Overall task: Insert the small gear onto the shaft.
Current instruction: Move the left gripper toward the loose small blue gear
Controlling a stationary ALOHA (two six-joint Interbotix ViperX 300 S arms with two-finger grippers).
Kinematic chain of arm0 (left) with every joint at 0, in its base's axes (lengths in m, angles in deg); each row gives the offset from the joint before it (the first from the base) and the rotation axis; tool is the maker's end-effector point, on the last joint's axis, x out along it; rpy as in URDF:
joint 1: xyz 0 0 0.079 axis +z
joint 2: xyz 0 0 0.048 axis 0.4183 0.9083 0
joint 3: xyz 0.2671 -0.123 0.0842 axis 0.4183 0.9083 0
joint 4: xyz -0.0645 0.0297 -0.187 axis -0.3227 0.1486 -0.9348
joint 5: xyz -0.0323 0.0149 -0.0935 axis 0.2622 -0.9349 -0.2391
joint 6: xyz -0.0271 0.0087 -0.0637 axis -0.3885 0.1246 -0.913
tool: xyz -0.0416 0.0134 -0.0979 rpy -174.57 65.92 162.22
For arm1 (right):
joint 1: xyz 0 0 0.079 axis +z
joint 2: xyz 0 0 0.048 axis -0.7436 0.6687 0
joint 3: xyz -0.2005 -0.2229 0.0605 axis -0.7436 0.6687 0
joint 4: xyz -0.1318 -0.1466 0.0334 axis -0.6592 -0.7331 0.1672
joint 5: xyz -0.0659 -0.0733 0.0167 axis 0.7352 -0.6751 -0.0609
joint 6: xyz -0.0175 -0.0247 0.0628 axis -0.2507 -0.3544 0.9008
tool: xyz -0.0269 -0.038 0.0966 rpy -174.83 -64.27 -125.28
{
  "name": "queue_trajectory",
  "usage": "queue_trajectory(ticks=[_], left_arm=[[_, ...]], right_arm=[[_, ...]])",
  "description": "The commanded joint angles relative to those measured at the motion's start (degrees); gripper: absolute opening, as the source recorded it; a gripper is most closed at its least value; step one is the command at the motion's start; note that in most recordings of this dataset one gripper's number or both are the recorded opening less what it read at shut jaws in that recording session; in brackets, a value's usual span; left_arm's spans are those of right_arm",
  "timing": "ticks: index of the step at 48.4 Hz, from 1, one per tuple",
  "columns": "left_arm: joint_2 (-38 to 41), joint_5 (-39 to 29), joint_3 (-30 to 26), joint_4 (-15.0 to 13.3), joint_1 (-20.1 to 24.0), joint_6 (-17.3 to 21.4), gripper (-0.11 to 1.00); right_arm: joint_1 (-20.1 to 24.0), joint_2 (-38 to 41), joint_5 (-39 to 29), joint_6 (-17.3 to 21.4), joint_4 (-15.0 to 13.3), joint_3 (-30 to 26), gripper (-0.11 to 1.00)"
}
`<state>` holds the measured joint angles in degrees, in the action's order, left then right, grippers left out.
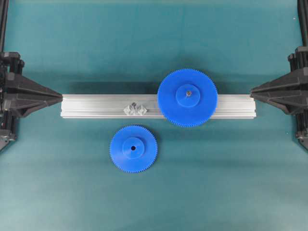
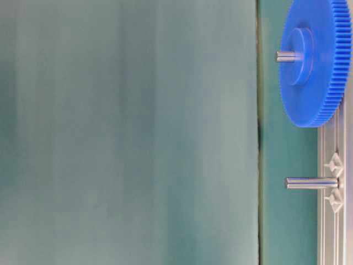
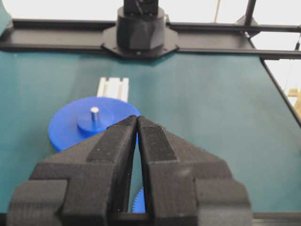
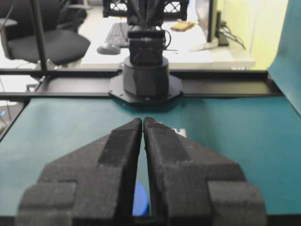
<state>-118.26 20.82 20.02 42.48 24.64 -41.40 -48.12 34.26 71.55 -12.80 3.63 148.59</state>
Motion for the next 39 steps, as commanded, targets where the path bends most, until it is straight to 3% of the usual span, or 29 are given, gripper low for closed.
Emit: queue_trajectory(ticks=[1, 4, 7, 16, 24, 39], left_arm=[[2.2, 0.0, -2.8, 0.4, -1.2, -2.3, 0.1], [4.0, -0.6, -3.8, 0.4, -1.6, -3.8, 0.13], [5.7, -1.8, -4.7, 0.5, -2.1, -4.7, 0.05], [11.8, -8.7, -9.1, 0.7, -2.6, -4.7, 0.01], [19.5, -15.4, -13.6, 0.7, -3.2, -6.2, 0.01], [32.3, -16.8, -19.3, 0.7, -5.6, -8.8, 0.01]], right_arm=[[-0.1, 0.7, 0.3, 0.1, 0.2, -1.5, 0.16], [0.0, 0.7, -1.8, 0.4, 1.4, -1.6, 0.22], [0.1, 0.7, -5.1, 1.0, 2.0, -2.1, 0.3], [0.4, 0.5, -15.0, 3.5, 2.0, -4.5, 0.2], [0.5, 1.0, -24.2, 4.4, 2.0, -6.8, 0.17], [0.4, 3.3, -31.6, 4.4, 2.0, -7.5, 0.17]])
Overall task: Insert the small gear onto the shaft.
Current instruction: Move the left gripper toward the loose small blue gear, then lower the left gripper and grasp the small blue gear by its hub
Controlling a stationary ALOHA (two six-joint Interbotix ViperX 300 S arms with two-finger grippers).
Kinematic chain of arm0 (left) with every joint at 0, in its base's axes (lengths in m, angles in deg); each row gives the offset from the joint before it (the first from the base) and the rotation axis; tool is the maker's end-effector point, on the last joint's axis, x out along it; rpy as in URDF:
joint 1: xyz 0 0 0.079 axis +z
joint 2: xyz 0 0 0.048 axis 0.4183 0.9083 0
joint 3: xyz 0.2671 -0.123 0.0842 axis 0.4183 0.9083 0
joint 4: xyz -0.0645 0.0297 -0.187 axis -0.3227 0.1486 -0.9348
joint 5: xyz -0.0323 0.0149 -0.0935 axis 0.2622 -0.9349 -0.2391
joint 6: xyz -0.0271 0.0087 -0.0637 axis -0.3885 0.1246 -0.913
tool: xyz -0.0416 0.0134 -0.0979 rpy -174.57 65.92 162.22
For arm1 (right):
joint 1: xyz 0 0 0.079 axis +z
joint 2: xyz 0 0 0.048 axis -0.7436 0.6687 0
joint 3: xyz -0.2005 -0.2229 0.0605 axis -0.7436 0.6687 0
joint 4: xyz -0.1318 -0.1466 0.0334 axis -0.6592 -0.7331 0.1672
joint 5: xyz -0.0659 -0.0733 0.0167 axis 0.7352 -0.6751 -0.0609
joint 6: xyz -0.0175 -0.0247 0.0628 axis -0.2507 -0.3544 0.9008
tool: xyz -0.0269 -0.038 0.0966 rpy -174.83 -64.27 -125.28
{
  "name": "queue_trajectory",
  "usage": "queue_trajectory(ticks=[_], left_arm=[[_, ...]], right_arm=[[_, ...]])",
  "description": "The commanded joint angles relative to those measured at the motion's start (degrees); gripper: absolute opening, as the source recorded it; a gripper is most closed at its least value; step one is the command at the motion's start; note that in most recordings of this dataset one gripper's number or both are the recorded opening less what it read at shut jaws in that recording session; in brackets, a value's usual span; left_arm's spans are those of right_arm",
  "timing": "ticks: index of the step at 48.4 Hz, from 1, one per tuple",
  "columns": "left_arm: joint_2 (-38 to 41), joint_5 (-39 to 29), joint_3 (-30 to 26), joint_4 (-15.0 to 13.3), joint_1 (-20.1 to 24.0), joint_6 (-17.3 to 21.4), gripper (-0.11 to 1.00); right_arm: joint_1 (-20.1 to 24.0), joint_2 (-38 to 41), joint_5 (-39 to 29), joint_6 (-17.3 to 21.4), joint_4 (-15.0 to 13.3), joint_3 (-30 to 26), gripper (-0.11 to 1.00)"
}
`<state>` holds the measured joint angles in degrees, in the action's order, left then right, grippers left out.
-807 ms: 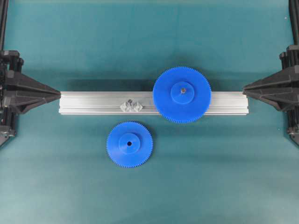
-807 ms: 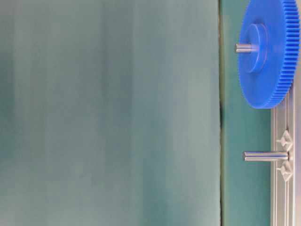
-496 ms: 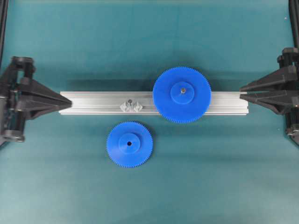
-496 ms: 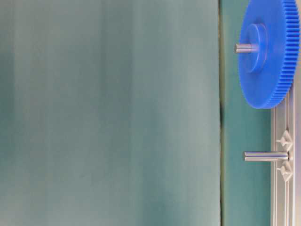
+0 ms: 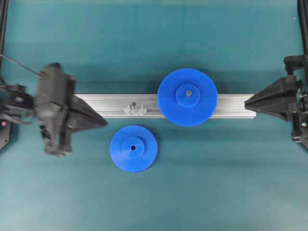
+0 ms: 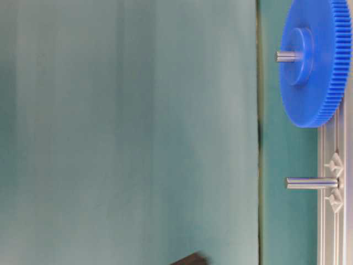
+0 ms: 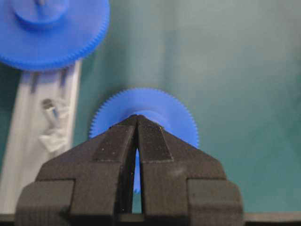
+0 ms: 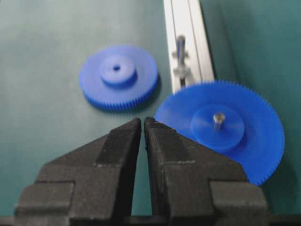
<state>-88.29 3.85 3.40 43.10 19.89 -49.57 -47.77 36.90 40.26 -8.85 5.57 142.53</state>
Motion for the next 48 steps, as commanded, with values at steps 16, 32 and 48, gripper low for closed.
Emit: queue_trajectory(ticks=[16, 32, 48], left_arm=[[13.4, -3.3, -8.5, 0.1, -2.3, -0.7, 0.05], [21.6, -7.6, -13.4, 0.1, -2.3, -1.1, 0.84], [30.7, -11.5, -18.1, 0.1, -2.1, -0.9, 0.93]], right_arm=[[-0.8, -0.6, 0.5, 0.5, 0.1, 0.9, 0.17], [-2.0, -1.6, 0.2, 2.0, 0.3, 3.4, 0.17], [-2.4, -1.8, 0.0, 2.3, 0.2, 3.9, 0.17]])
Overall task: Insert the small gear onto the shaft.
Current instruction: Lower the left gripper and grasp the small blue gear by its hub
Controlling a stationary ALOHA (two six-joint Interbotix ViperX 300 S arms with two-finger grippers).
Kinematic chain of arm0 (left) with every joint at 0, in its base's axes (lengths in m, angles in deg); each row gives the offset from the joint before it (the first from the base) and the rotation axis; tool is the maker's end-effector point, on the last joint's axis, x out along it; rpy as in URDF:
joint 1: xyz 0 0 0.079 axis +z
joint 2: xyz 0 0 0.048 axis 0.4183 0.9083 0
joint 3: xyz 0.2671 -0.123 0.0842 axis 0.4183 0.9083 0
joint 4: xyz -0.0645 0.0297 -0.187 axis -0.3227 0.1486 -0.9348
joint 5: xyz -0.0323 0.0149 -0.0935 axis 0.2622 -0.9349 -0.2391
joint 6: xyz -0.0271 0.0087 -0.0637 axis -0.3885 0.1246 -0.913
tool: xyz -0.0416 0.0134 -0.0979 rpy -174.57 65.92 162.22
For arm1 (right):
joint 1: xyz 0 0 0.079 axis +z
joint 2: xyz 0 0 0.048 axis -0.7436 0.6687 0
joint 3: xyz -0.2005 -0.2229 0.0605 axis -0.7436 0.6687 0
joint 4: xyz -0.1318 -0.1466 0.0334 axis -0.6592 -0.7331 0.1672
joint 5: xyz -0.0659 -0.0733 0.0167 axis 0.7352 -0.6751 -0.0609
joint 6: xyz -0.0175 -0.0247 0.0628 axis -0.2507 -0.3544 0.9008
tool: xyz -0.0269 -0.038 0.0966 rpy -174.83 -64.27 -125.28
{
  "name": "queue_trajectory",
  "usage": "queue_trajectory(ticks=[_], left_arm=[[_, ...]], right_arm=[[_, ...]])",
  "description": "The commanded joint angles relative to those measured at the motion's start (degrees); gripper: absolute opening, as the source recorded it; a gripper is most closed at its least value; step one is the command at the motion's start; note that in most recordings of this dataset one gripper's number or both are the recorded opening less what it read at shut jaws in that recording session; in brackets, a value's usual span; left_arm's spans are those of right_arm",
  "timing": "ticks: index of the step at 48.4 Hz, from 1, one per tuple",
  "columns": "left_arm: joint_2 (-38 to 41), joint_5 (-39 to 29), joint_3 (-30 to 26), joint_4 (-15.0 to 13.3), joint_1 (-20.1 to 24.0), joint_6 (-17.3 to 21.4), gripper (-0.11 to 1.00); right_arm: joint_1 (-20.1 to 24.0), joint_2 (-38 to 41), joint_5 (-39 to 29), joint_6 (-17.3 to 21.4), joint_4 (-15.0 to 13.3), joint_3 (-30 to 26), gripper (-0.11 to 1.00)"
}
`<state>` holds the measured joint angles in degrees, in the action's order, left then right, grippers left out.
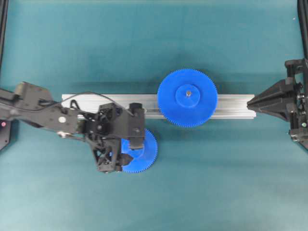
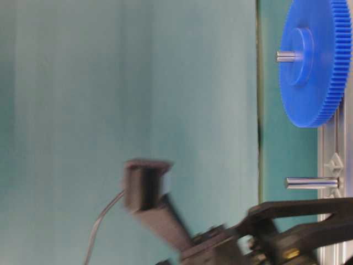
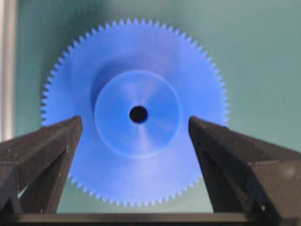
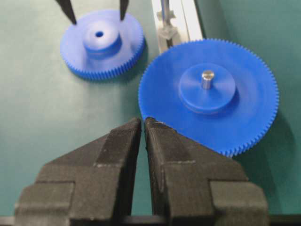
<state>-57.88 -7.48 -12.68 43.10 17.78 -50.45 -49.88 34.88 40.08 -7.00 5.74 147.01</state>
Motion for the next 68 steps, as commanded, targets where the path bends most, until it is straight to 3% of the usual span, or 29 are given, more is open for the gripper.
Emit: queue_trajectory(ticks=[1, 34, 48, 55, 62, 68], left_arm=[[0.7, -0.4, -2.3, 0.2, 0.0, 0.0, 0.93], [4.9, -6.0, -4.9, 0.1, 0.1, -0.1, 0.93], [5.5, -12.0, -5.4, 0.1, 0.1, -0.1, 0.93], [5.5, -14.2, -5.9, 0.1, 0.1, -0.1, 0.87], [5.3, -16.0, -6.5, 0.2, 0.1, 0.2, 0.72], [5.1, -18.2, -7.4, 0.2, 0.1, 0.3, 0.72]], right_arm=[[-0.3, 0.1, 0.2, 0.4, 0.1, -0.6, 0.17], [-0.9, -2.3, 0.0, 0.4, 0.0, 0.6, 0.17], [-0.9, -2.4, 0.0, 0.5, 0.0, 0.8, 0.17], [-0.9, -2.6, 0.0, 0.5, 0.0, 1.1, 0.17], [-0.9, -3.3, 0.0, 0.5, 0.0, 1.3, 0.17], [-0.9, -4.2, 0.0, 0.5, 0.0, 1.5, 0.17]])
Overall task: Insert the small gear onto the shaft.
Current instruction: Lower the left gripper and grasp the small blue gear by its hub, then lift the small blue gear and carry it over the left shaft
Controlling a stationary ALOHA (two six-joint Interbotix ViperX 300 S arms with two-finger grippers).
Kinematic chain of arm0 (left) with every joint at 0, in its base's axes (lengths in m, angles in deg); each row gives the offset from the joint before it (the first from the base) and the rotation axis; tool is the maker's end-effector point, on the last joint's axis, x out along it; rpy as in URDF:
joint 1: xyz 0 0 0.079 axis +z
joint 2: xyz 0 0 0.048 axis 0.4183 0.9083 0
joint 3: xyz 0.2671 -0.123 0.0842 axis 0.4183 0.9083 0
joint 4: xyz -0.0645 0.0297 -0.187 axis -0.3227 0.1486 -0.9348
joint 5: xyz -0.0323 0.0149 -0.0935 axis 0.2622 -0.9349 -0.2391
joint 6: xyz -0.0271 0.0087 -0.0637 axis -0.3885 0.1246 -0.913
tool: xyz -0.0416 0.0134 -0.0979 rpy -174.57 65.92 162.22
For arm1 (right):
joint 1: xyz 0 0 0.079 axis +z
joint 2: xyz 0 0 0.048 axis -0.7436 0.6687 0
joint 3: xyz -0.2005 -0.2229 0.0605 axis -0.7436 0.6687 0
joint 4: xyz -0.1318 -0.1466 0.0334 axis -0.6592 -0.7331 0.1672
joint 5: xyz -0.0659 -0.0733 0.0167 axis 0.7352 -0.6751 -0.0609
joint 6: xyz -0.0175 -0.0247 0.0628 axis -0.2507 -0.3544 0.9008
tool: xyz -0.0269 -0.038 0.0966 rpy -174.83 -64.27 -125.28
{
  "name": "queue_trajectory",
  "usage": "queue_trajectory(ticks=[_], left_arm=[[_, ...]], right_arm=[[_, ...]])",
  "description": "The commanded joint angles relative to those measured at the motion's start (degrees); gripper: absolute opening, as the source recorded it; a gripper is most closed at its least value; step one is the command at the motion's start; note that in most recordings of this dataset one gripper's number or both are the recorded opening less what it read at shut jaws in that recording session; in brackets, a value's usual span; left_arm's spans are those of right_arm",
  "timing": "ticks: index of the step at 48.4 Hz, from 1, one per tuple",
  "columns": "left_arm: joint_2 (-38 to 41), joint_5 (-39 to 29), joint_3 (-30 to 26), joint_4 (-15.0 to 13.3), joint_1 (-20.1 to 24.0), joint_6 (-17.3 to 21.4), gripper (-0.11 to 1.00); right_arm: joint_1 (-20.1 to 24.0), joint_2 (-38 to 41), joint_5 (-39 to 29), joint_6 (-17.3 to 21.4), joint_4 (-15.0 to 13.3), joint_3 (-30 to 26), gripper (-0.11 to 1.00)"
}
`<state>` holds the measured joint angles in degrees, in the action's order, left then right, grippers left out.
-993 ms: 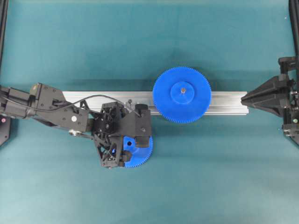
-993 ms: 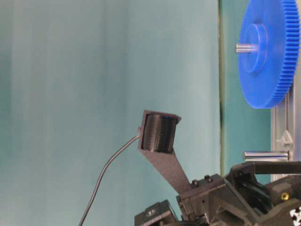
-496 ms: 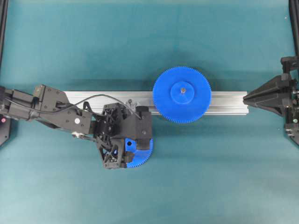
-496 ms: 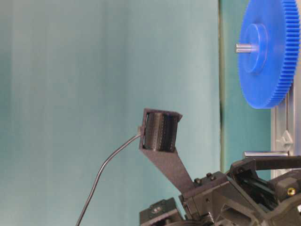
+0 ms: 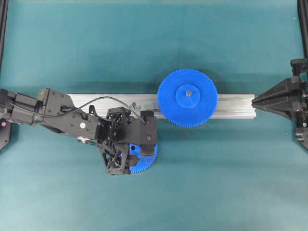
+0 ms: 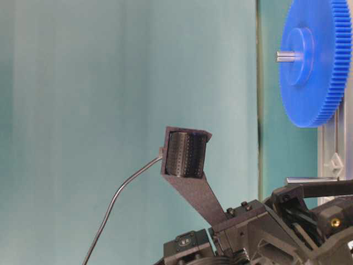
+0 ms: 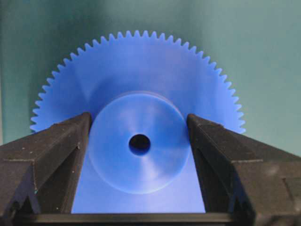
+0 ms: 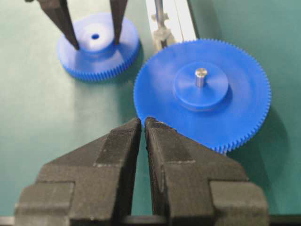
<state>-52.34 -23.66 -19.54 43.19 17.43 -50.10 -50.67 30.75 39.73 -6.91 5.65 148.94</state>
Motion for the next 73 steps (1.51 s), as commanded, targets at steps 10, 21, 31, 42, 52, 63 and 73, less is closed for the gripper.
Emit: queue_trajectory(ticks=[10, 21, 31, 42, 52, 63, 73], left_arm=[[-1.4, -4.8, -2.4, 0.4, 0.5, 1.0, 0.72], [-3.2, -8.9, -5.4, 0.4, 0.4, 3.7, 0.7], [-4.8, -15.5, -8.1, 0.4, 0.4, 5.6, 0.7], [-7.4, -20.7, -10.8, 0.4, 0.7, 6.9, 0.7], [-9.3, -25.8, -14.2, 0.4, 2.6, 8.3, 0.7], [-10.6, -28.8, -17.4, 0.4, 6.9, 11.8, 0.7], [-9.8, -28.3, -18.2, 0.6, 9.9, 17.8, 0.7]], right_arm=[[-0.1, -0.8, 0.3, 0.4, 0.0, 0.0, 0.17], [-0.2, -0.8, 0.4, 0.4, -0.1, 0.4, 0.17], [-0.1, -1.2, 0.4, 0.4, -0.4, 0.8, 0.17], [-0.1, -2.0, 0.4, 0.4, -0.5, 1.4, 0.17], [-0.2, -2.5, 0.4, 0.4, -0.5, 1.8, 0.17], [-0.2, -2.8, 0.4, 0.4, -0.6, 1.8, 0.17], [-2.2, -3.3, 0.4, 0.4, -0.6, 1.8, 0.17]])
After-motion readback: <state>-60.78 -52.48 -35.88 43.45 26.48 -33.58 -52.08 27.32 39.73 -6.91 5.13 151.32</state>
